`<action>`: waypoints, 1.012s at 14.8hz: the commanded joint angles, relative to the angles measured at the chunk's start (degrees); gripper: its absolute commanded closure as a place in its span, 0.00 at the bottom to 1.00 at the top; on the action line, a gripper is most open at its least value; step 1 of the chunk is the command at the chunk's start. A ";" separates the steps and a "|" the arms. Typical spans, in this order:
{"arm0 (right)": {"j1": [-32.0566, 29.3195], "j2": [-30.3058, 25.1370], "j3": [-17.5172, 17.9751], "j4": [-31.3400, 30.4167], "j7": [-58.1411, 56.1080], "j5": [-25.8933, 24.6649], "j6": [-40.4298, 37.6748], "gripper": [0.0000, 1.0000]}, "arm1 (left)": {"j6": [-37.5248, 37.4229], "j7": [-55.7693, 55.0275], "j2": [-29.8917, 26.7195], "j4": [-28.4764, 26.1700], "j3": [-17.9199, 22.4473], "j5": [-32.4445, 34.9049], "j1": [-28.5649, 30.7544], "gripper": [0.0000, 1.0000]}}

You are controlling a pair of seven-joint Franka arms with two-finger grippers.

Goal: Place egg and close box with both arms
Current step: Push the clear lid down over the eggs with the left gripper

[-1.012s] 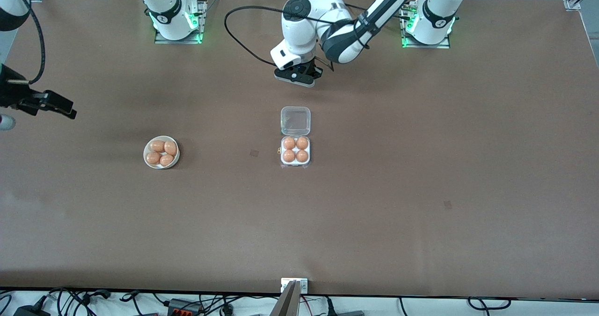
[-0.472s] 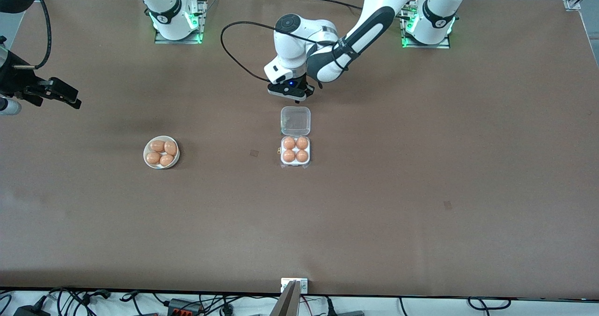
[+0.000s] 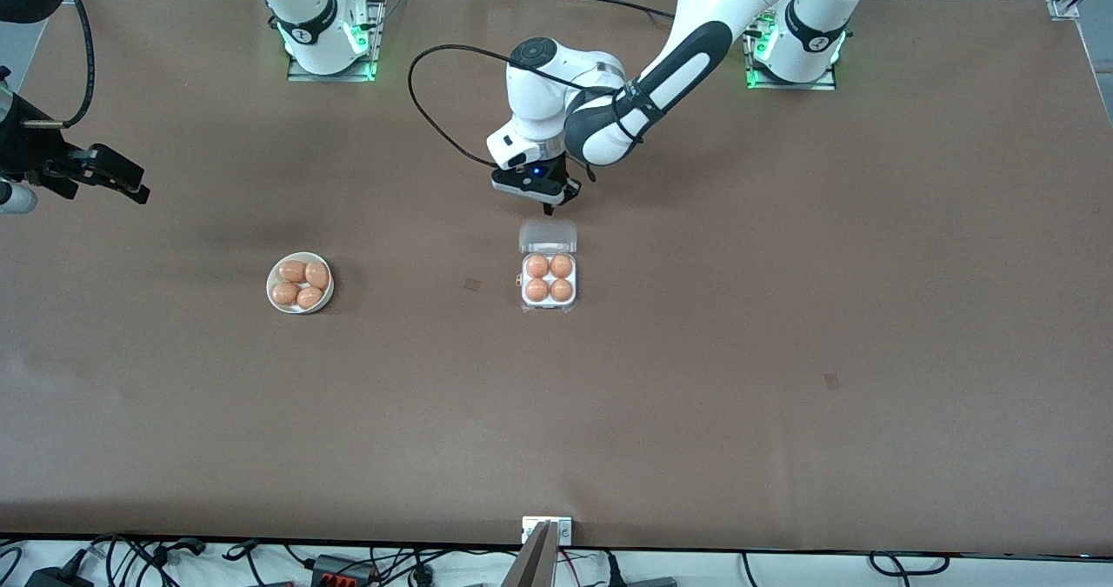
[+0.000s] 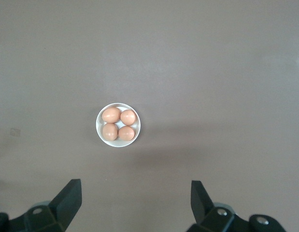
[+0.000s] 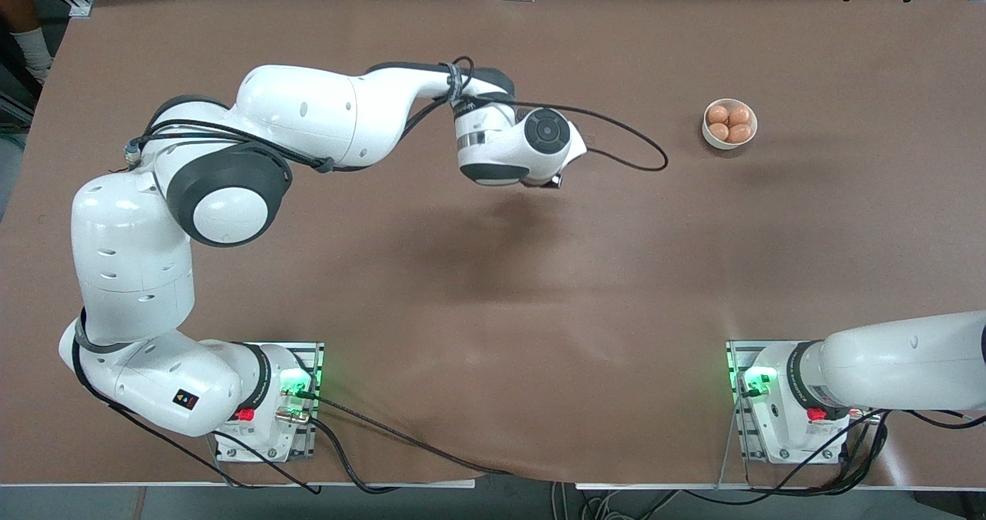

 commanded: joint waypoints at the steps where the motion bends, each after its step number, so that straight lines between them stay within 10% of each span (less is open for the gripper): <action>1: 1.01 0.07 -0.40 0.80 0.44 -0.21 -0.11 0.00 | -0.06 0.50 0.86 3.63 0.18 2.17 2.38 0.98; 15: -3.82 0.60 1.44 1.07 0.44 0.67 0.24 0.00 | 10.93 0.59 3.50 5.74 3.87 2.26 2.91 0.97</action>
